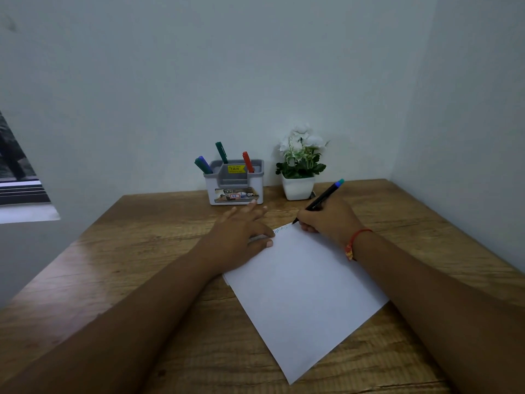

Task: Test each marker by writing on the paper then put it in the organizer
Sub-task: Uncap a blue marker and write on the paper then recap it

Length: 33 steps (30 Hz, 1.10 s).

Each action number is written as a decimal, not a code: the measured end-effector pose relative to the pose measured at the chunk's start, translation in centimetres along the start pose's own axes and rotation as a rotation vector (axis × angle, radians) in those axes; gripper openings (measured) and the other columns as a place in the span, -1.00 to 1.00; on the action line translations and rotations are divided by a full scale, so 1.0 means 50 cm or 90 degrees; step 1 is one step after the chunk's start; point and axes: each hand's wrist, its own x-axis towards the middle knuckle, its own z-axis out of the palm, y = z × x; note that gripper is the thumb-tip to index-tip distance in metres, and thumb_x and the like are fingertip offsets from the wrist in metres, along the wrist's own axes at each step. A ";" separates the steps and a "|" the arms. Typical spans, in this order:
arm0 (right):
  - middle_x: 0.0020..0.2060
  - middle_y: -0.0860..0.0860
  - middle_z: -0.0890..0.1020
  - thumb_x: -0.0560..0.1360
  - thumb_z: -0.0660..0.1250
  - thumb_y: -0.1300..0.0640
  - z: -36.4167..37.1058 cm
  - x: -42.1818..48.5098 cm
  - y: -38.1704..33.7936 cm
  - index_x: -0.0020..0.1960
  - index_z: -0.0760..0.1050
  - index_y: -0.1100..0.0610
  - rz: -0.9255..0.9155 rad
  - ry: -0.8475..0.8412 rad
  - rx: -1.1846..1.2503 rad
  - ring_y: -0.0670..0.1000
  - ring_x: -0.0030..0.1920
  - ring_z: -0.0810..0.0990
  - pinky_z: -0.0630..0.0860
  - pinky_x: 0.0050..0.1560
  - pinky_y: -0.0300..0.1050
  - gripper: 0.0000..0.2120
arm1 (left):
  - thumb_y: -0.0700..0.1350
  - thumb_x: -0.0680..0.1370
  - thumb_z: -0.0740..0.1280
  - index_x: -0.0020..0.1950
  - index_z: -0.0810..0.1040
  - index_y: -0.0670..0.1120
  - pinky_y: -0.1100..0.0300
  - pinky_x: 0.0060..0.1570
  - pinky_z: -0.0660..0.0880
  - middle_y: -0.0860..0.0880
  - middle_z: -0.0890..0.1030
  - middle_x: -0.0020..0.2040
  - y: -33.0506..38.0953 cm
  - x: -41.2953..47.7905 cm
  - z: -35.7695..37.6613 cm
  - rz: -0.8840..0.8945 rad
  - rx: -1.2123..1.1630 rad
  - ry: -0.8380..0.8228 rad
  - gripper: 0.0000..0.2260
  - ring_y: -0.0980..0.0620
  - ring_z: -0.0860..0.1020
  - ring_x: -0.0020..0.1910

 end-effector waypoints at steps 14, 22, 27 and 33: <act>-0.42 0.05 0.70 0.37 0.41 0.13 0.001 -0.002 -0.010 -0.31 0.65 0.29 0.024 -0.002 -0.020 -0.11 -0.42 0.62 0.62 -0.20 -0.12 -0.79 | 0.13 0.59 0.20 0.26 0.52 0.18 -0.05 0.47 -0.04 0.10 0.20 0.54 0.007 -0.001 -0.007 -0.025 -0.031 -0.031 -0.73 0.12 -0.03 0.54; -0.50 -0.03 0.64 0.33 0.38 0.10 0.000 -0.005 -0.013 -0.45 0.58 0.14 0.023 0.007 -0.048 -0.16 -0.46 0.57 0.48 -0.32 -0.22 -0.79 | 0.14 0.59 0.20 0.27 0.52 0.18 -0.01 0.45 0.00 0.10 0.24 0.52 0.004 0.001 -0.005 -0.027 -0.042 -0.031 -0.72 0.12 0.04 0.53; -0.49 -0.02 0.65 0.34 0.39 0.11 -0.002 -0.005 -0.017 -0.44 0.58 0.13 0.025 -0.004 -0.035 -0.13 -0.43 0.59 0.57 -0.28 -0.15 -0.80 | 0.13 0.59 0.21 0.27 0.52 0.17 -0.01 0.45 0.03 0.09 0.27 0.51 0.003 0.001 -0.003 -0.028 -0.046 -0.027 -0.72 0.12 0.05 0.53; -0.46 0.01 0.67 0.35 0.39 0.11 0.000 -0.009 -0.018 -0.45 0.57 0.13 0.017 0.019 -0.042 -0.10 -0.41 0.60 0.57 -0.24 -0.14 -0.78 | 0.12 0.59 0.21 0.28 0.52 0.16 -0.03 0.47 0.08 0.08 0.28 0.50 0.005 0.002 -0.004 -0.030 -0.048 -0.029 -0.71 0.10 0.06 0.53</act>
